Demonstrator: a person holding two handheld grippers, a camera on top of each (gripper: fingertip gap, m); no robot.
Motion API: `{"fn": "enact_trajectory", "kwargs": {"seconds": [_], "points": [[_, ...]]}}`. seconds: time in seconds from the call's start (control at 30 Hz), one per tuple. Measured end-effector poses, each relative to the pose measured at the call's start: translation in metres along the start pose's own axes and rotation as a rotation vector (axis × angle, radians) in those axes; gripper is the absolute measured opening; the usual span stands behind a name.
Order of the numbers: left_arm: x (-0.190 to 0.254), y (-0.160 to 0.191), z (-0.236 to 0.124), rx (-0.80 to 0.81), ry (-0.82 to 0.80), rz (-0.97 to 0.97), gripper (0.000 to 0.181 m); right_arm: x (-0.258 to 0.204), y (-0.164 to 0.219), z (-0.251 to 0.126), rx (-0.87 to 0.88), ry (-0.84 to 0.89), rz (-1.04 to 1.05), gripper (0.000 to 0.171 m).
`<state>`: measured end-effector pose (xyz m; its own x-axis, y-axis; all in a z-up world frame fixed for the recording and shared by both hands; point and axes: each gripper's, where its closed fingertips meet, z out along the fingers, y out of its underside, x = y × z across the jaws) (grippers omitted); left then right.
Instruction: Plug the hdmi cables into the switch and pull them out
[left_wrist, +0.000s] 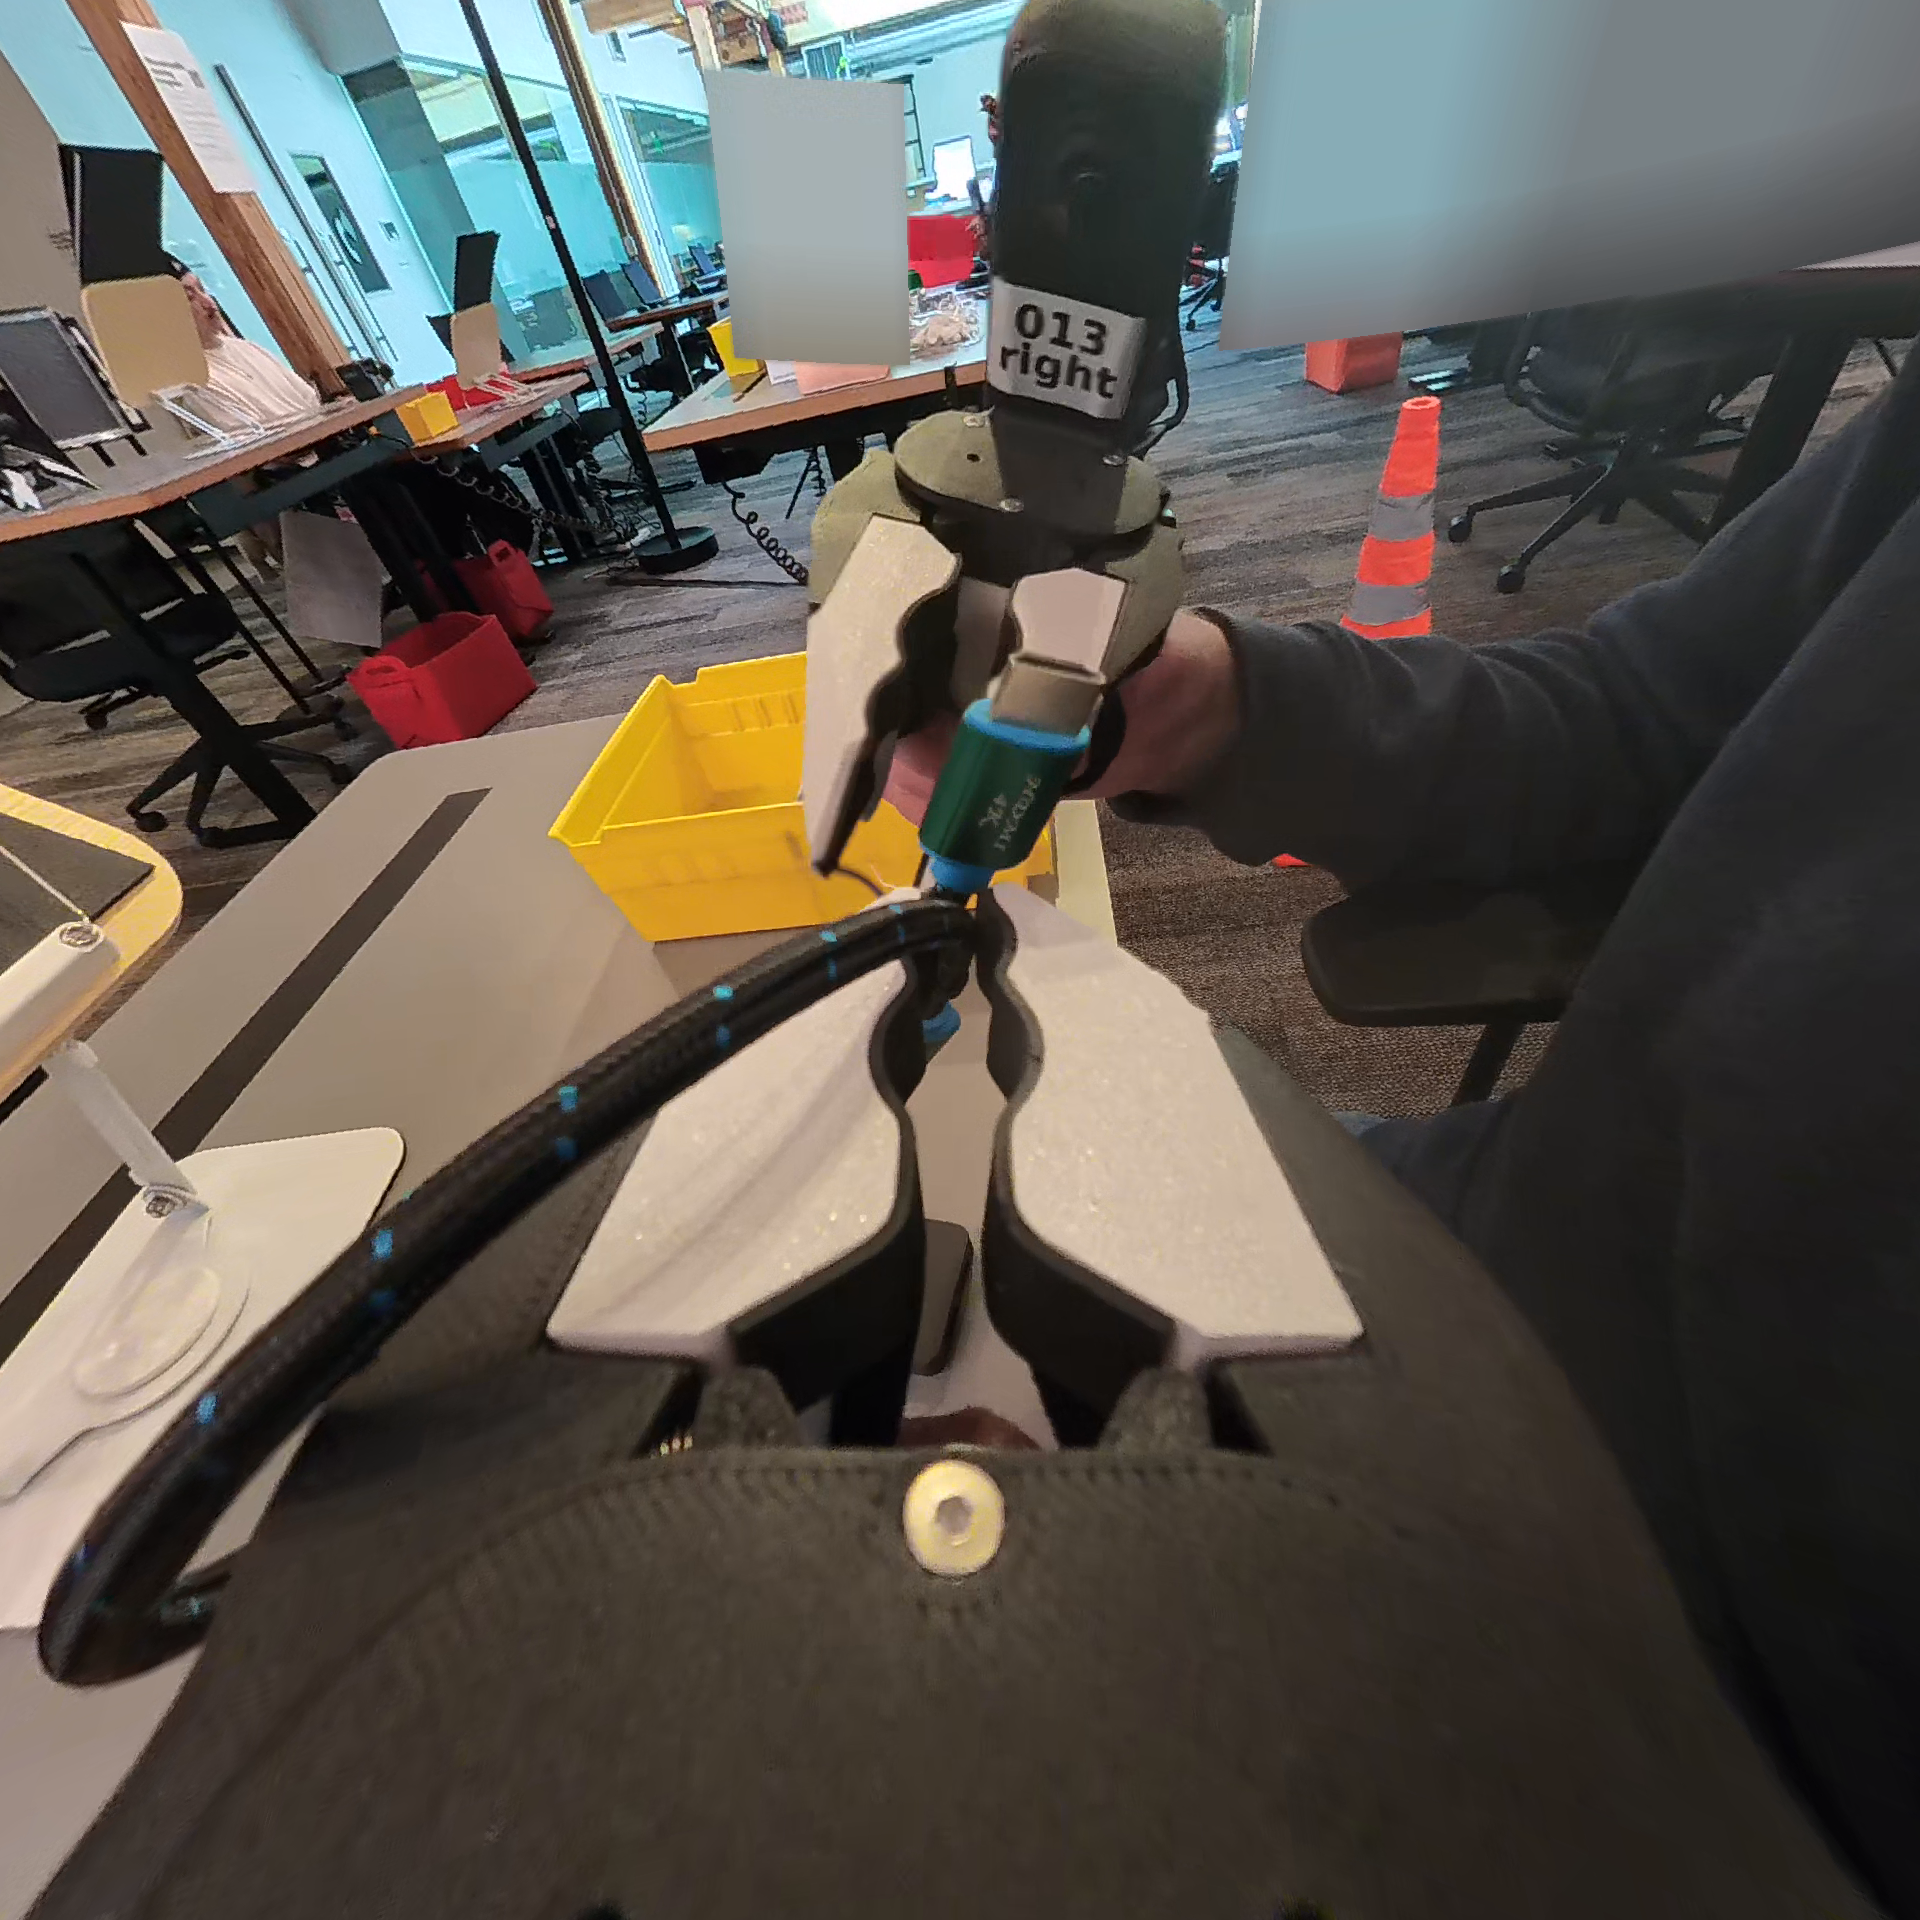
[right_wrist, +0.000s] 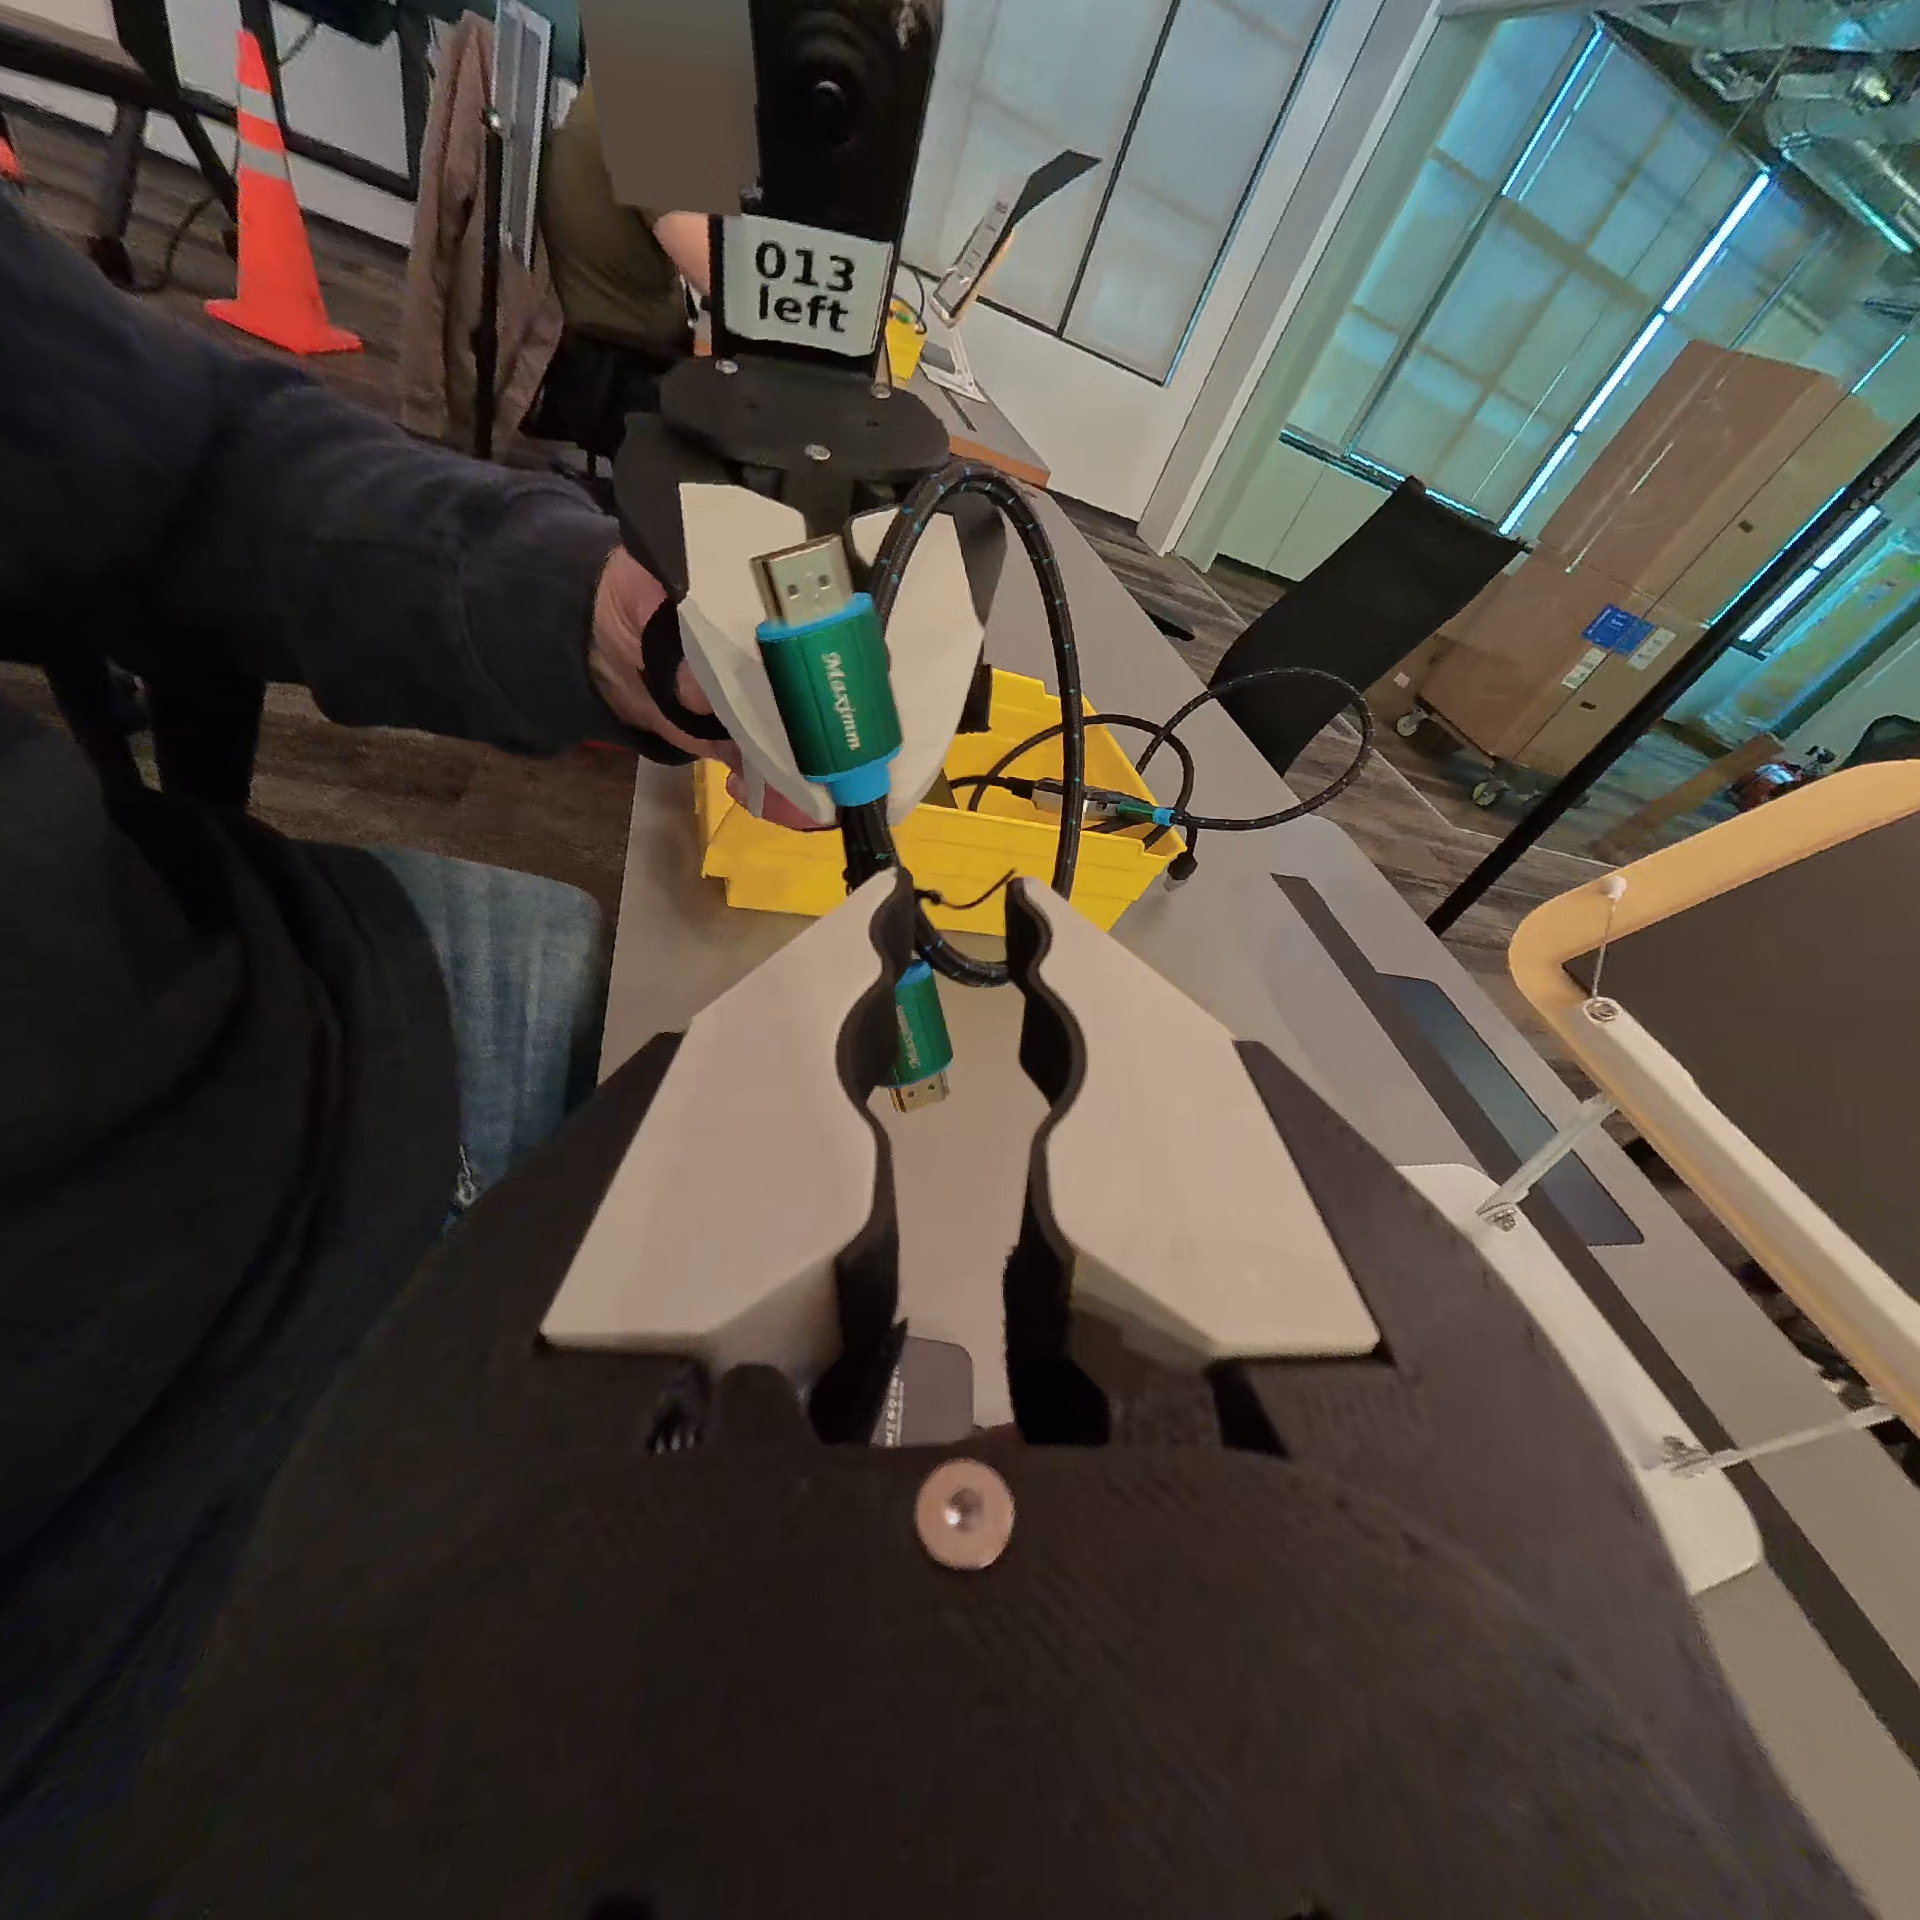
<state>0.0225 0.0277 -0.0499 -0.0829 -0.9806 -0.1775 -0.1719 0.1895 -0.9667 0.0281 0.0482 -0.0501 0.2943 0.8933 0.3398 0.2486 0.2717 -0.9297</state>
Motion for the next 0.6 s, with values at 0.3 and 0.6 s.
{"fn": "enact_trajectory", "kwargs": {"seconds": [0.3,0.6], "points": [[0.0076,0.0039,0.005,-0.033,0.02,0.038,0.007,-0.0011,0.0011,-0.0021,0.044,-0.068,0.125,0.0],[0.0049,-0.0008,0.0029,-0.008,-0.007,0.043,0.007,0.0008,0.0045,-0.0076,0.011,-0.05,0.143,0.0]]}}
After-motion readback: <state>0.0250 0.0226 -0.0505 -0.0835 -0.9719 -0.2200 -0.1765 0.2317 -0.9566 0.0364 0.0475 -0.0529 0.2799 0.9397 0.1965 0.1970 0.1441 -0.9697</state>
